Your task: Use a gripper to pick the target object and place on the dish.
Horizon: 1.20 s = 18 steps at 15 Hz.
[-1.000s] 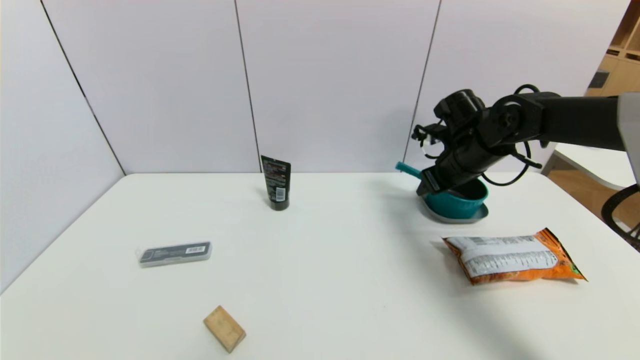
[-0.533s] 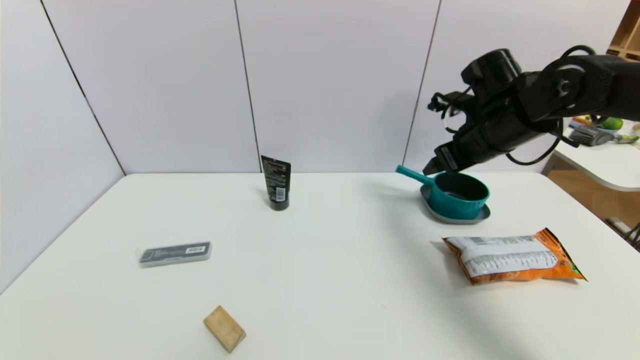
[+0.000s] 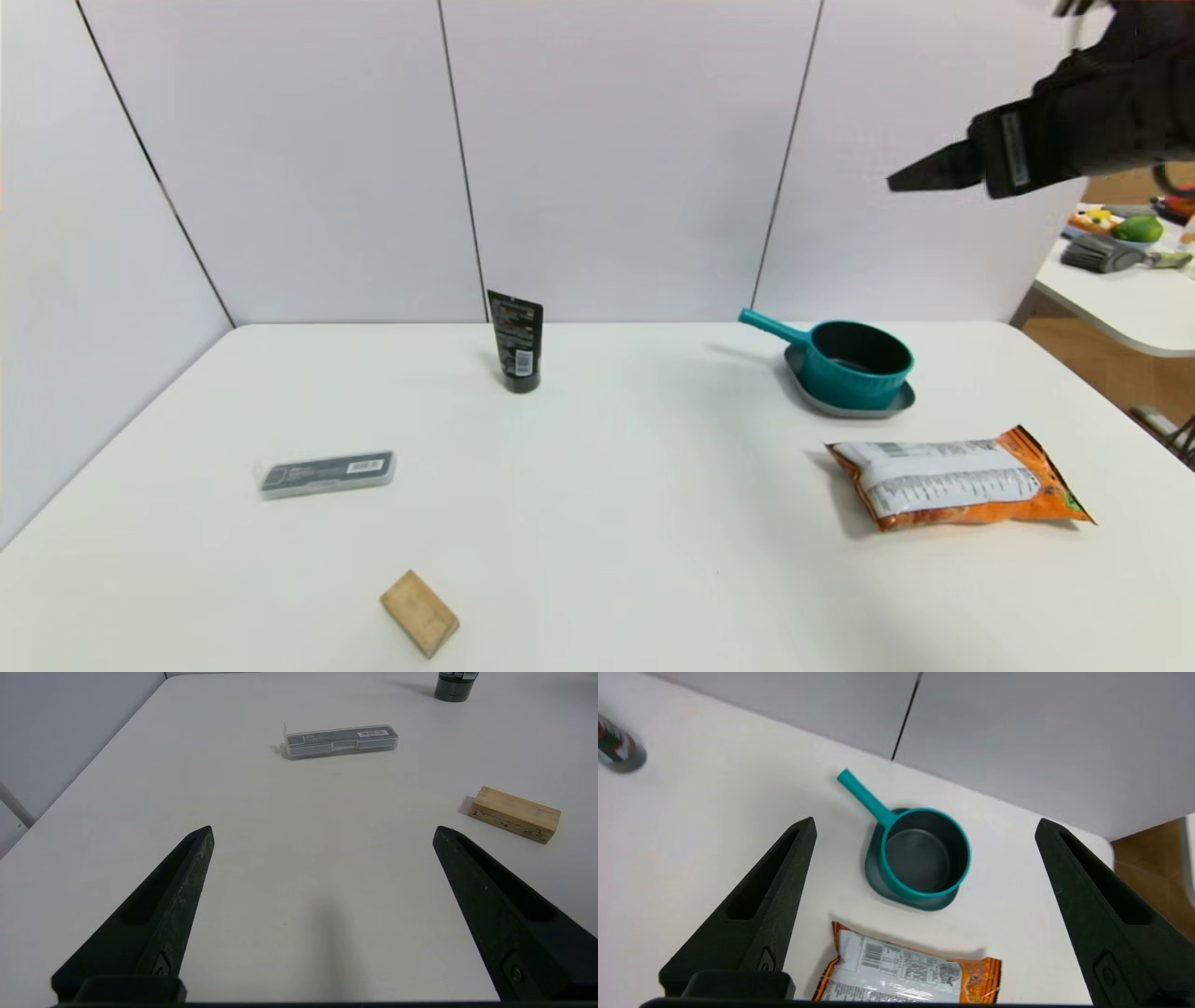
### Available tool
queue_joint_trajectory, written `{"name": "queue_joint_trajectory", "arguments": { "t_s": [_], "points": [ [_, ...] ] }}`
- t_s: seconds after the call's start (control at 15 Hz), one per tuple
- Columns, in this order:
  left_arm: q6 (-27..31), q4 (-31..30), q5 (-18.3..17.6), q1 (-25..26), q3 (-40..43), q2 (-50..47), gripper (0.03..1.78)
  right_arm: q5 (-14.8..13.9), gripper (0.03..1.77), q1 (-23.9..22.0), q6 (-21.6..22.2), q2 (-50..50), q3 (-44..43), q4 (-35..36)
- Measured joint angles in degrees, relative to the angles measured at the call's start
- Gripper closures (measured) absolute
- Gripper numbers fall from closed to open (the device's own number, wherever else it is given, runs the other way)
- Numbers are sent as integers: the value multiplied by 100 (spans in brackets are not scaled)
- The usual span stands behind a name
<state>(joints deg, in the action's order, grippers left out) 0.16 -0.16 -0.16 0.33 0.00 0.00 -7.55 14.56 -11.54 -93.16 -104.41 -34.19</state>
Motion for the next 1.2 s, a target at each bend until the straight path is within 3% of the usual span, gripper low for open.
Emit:
{"name": "queue_joint_trajectory", "arguments": {
  "t_s": [0.27, 0.4, 0.6, 0.93, 1.2],
  "points": [
    [2, 0, 0, 0, 0, 0, 12, 28, 14, -345, -17, 1189, 1648, 1198],
    [2, 0, -2, 0, 0, 0, 12, 174, 13, -601, -17, 1908, 2504, 1714],
    [0, 0, 0, -2, 0, 0, 12, 378, 11, -972, 152, 2994, 3490, 2050],
    [2, 0, -2, 0, 0, 0, 12, 485, 11, -1167, 439, 4809, 4852, 2265],
    [0, 0, 0, 0, 0, 0, 12, 1013, 11, -1570, 660, 6153, 6028, 2973]
  ]
}}
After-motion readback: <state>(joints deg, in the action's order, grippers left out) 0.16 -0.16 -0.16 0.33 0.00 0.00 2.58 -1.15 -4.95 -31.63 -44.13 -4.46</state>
